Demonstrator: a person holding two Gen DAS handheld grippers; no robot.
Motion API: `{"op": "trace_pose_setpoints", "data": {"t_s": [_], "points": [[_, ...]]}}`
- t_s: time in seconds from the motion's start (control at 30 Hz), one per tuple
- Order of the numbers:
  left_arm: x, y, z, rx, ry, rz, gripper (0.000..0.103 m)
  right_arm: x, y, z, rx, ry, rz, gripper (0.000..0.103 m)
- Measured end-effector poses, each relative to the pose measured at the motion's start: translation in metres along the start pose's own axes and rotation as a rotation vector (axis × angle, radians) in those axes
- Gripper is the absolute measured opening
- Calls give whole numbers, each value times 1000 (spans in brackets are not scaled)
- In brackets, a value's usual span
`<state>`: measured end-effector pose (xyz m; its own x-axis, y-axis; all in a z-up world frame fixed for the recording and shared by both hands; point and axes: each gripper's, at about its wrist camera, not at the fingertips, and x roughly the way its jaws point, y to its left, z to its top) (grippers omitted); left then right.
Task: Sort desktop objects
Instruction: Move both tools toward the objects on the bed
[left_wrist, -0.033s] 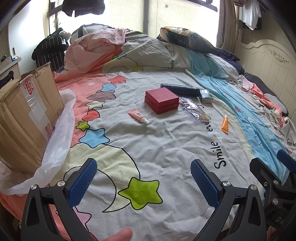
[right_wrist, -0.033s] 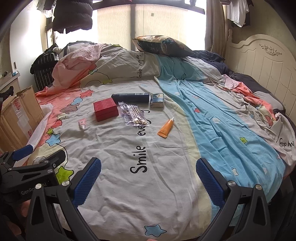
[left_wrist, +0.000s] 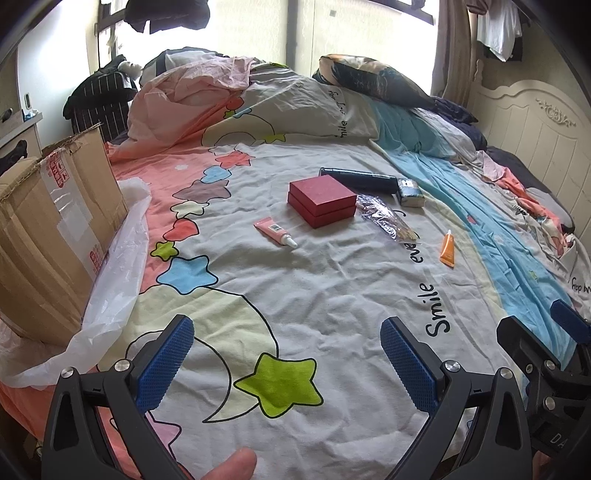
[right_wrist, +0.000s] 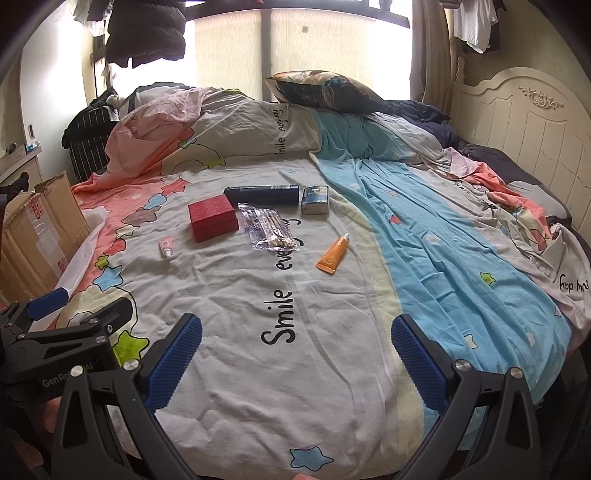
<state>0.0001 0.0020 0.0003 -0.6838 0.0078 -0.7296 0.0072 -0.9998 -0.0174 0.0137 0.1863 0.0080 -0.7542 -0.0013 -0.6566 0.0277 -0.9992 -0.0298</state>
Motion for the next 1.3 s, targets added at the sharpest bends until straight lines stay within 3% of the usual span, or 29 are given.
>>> {"op": "trace_pose_setpoints", "data": {"t_s": [0.13,0.2,0.23,0.43,1.3], "points": [[-1,-8,0,5,-13,11,103,1,3,0,16,16,30,103],[-1,-9,1,-2,-14,-18,103,-3,10,-1,21,12,19,103],[-1,-6,2,-10,-11,-38,103,-5,-2,-1,63,19,61,103],[1,-4,-6,2,-21,-37,103,6,-16,-6,73,43,88,103],[19,-6,-10,25,10,-7,103,21,-19,-13,63,76,64,103]]}}
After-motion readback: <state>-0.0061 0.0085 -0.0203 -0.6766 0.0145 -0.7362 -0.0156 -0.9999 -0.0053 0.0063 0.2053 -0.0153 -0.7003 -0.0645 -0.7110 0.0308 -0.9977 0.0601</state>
